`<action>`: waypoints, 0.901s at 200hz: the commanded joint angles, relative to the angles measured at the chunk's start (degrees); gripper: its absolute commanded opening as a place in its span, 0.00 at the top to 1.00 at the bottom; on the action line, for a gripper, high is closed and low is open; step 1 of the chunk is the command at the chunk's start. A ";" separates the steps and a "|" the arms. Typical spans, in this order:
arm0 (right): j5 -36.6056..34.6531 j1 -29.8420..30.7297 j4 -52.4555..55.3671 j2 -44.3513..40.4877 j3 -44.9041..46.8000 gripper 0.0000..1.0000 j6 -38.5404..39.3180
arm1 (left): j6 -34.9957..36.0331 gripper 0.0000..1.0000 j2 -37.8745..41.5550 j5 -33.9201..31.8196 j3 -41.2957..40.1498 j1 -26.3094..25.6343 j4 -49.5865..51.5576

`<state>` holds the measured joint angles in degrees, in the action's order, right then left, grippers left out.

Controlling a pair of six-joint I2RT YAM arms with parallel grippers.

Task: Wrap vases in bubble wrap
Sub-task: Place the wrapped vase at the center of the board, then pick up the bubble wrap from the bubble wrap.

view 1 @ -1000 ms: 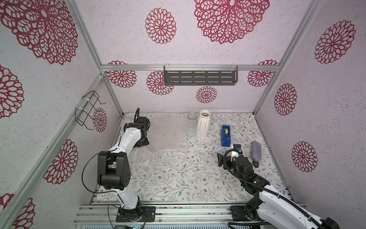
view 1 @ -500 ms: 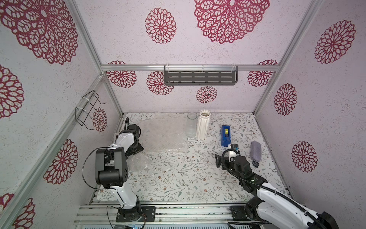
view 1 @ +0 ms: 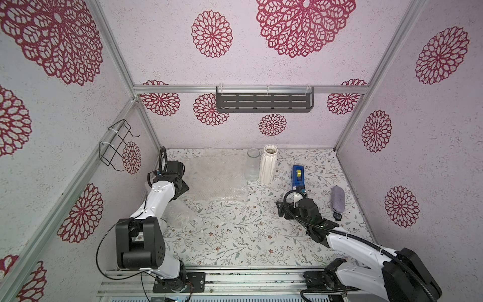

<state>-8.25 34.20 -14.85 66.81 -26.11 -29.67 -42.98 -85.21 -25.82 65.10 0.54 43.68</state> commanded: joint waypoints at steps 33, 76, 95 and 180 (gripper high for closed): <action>1.42 5.59 -8.18 17.61 -14.01 0.23 -7.95 | 0.70 0.00 9.00 3.26 -6.16 -9.74 -10.45; 5.88 6.32 -10.40 35.36 -27.52 0.34 -13.30 | 3.75 0.00 12.59 12.31 -14.52 -14.61 -21.49; 7.82 6.66 -9.66 41.74 -33.62 0.38 -14.91 | 5.43 0.00 14.25 13.61 -17.43 -16.34 -24.81; 5.03 9.22 0.39 53.58 -49.49 0.49 -14.49 | 5.18 0.01 17.08 18.77 -27.69 -17.56 -35.41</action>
<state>-1.72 43.20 -18.61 119.26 -72.55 -43.20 -38.59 -68.69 -8.67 38.33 -16.64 12.67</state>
